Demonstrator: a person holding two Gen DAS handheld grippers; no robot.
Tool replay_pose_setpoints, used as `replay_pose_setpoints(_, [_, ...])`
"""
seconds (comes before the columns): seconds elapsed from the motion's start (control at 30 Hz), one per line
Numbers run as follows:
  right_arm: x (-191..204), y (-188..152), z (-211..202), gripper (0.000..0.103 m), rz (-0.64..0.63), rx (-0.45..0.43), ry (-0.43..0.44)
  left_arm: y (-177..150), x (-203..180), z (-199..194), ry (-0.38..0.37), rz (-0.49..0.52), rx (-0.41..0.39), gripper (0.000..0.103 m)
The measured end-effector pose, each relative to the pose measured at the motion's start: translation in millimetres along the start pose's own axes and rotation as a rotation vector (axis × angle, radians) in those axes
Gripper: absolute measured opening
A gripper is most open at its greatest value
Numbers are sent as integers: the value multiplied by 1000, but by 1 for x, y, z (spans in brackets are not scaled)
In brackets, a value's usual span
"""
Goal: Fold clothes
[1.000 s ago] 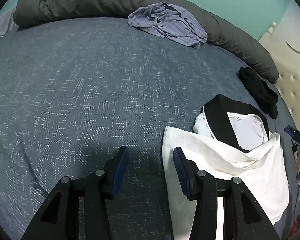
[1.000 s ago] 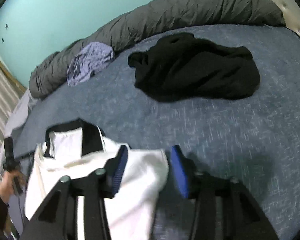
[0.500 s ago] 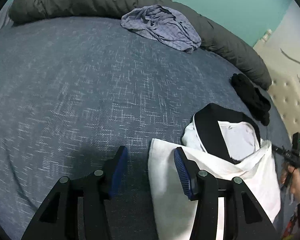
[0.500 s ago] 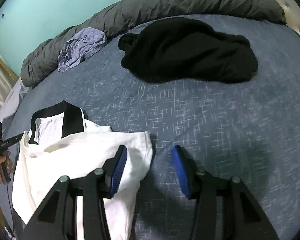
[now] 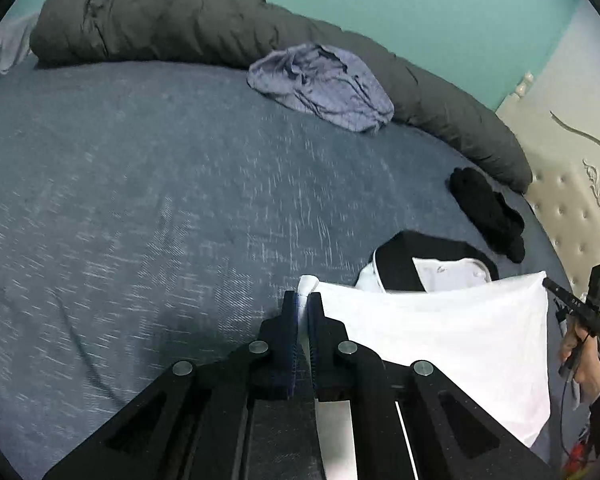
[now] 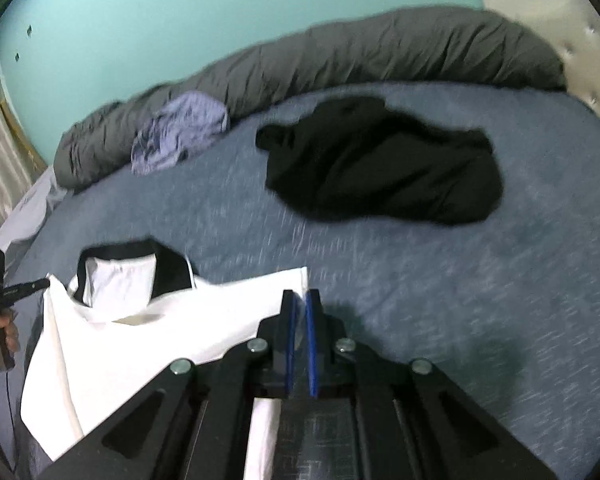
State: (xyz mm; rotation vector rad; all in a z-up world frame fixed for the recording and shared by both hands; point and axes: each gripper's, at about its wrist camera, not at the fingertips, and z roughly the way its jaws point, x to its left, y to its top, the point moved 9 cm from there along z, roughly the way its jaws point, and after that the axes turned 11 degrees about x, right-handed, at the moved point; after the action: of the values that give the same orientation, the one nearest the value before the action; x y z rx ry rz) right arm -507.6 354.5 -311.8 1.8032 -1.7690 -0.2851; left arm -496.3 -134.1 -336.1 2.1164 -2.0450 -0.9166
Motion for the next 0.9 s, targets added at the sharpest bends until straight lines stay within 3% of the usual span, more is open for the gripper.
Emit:
replay_pose_setpoints(0.1, [-3, 10, -13, 4, 14, -42, -18, 4, 3, -3, -1, -20, -3, 5])
replay_pose_setpoints(0.5, [-14, 22, 17, 4, 33, 30, -125, 14, 10, 28, 20, -33, 38, 5])
replay_pose_setpoints(0.63, [-14, 21, 39, 4, -2, 85, -186, 12, 13, 47, 42, -38, 63, 6])
replay_pose_setpoints(0.77, [-19, 9, 59, 6, 42, 155, -188, 4, 13, 57, 24, -61, 89, 11])
replay_pose_setpoints(0.8, [-20, 7, 60, 6, 49, 156, -183, 2, 14, 51, 29, -56, 77, 17])
replay_pose_setpoints(0.83, [-21, 5, 58, 9, 47, 152, -182, 0, 15, 45, 36, -50, 63, 31])
replay_pose_setpoints(0.9, [-22, 0, 52, 16, 43, 141, -176, -11, 17, 28, 13, -58, 46, 49])
